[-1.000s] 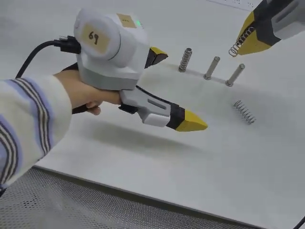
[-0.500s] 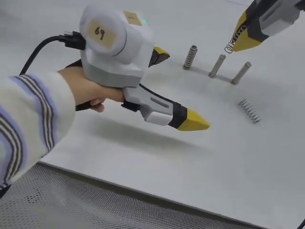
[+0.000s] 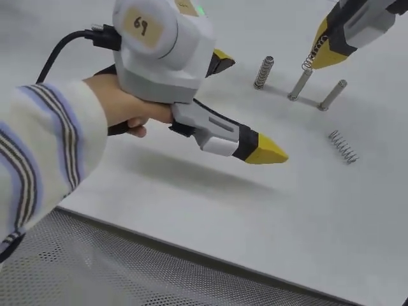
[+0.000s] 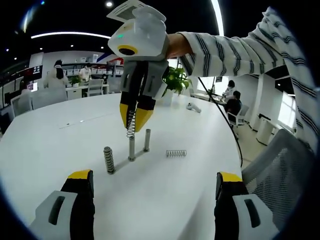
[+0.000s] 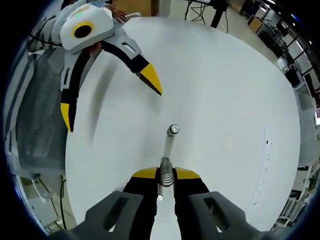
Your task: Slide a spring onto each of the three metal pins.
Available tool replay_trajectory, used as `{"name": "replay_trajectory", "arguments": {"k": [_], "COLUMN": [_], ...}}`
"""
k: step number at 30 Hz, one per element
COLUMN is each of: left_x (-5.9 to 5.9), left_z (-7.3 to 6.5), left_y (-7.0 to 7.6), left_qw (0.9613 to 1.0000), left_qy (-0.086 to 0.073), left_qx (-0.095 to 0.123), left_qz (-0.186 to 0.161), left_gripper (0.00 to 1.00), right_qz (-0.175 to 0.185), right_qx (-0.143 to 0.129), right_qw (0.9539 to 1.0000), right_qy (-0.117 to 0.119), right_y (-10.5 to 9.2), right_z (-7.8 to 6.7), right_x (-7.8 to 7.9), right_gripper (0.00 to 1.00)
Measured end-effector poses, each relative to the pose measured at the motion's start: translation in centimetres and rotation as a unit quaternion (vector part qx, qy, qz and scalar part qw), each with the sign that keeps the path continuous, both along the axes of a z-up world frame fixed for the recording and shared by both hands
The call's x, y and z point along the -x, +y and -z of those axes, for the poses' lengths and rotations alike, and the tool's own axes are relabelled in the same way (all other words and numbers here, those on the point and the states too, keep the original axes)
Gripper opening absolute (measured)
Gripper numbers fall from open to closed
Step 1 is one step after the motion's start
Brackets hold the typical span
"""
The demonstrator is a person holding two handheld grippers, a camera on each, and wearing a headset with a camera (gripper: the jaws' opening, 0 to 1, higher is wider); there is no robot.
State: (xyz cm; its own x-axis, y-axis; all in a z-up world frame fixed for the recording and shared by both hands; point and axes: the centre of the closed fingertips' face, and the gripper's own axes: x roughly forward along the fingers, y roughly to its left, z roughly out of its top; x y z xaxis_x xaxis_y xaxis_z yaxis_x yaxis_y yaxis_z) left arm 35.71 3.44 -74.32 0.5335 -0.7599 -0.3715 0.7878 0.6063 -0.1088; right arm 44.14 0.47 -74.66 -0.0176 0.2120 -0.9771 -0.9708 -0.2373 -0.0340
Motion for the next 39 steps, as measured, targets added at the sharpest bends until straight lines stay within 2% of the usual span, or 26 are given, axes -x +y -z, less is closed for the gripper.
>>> {"name": "replay_trajectory", "arguments": {"k": [4,6,12,15,20,31,33,35,39], "left_x": [0.0,-0.1,0.2,0.0,-0.1,-0.1,-0.1,-0.1,-0.4], "left_z": [0.1,0.3,0.8,0.3,-0.1,-0.1,0.0,0.0,-0.3], "left_y": [0.1,0.4,0.3,0.4,0.7,1.1,1.1,1.1,1.5], "left_qw": [1.0000,1.0000,0.9999,0.9999,0.9999,0.9999,0.9999,0.9999,0.9998], "left_qy": [0.001,-0.002,0.003,-0.007,-0.005,-0.001,-0.001,0.000,-0.003], "left_qx": [-0.002,-0.009,-0.014,-0.013,-0.006,-0.011,-0.013,-0.014,-0.008], "left_qz": [0.002,0.000,0.004,-0.004,-0.009,-0.012,-0.011,-0.011,-0.019], "left_gripper": [0.98,0.98,0.98,0.98,0.98,0.98,0.98,0.98,0.97], "right_qz": [0.000,0.007,0.007,0.007,0.009,0.012,0.016,0.018,0.018], "right_qx": [0.019,0.016,0.021,0.026,0.033,0.038,0.038,0.038,0.040], "right_qw": [0.9998,0.9998,0.9997,0.9996,0.9994,0.9992,0.9991,0.9991,0.9990], "right_qy": [0.002,0.007,0.007,0.006,0.009,0.007,0.009,0.008,0.008], "right_y": [-0.7,-0.6,-0.5,-0.6,-0.7,-0.4,-0.1,0.0,0.1], "right_z": [0.6,0.6,1.0,1.4,2.1,4.0,4.6,4.9,5.1], "right_x": [-0.1,-0.1,-0.2,-0.3,-0.3,-0.5,-1.6,-1.8,-1.3], "right_gripper": [0.08,0.08,0.08,0.08,0.08,0.08,0.08,0.08,0.08]}}
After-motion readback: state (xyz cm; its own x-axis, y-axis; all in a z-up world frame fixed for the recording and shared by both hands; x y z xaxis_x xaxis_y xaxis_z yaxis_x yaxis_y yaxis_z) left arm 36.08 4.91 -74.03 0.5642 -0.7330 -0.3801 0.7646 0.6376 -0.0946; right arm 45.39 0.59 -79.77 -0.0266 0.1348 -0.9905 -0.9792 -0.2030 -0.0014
